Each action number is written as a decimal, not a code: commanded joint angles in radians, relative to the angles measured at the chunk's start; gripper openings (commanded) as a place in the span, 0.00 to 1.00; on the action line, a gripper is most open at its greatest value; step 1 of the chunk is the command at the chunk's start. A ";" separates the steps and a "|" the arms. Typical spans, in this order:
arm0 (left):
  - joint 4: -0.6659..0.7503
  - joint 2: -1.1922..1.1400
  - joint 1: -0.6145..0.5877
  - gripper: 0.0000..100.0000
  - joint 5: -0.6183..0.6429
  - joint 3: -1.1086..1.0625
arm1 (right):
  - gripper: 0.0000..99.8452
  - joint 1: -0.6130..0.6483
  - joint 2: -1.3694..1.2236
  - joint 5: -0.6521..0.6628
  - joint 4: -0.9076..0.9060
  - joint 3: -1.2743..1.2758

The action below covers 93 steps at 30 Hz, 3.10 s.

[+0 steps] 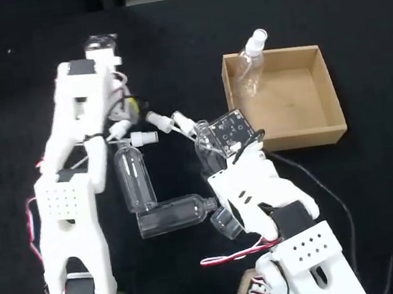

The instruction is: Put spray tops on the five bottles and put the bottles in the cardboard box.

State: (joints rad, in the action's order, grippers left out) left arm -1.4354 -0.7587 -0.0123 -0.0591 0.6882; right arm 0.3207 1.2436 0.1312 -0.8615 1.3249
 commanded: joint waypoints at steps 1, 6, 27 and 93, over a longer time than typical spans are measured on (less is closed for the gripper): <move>-0.011 0.017 -0.107 0.23 -0.152 0.068 | 0.01 0.005 0.025 0.002 0.025 -0.008; -0.011 0.017 -0.179 0.23 -0.281 0.039 | 0.01 0.005 0.025 0.002 0.025 -0.008; -0.017 -0.109 -0.162 0.23 -0.342 0.130 | 0.01 0.005 0.025 0.002 0.025 -0.007; -0.316 0.658 0.015 0.03 0.189 0.475 | 0.01 0.011 0.027 -0.008 0.258 0.101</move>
State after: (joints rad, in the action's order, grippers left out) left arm -1.7499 -0.1972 -0.0522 0.0806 1.1638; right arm 0.3207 1.2436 0.1297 -0.6544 1.4308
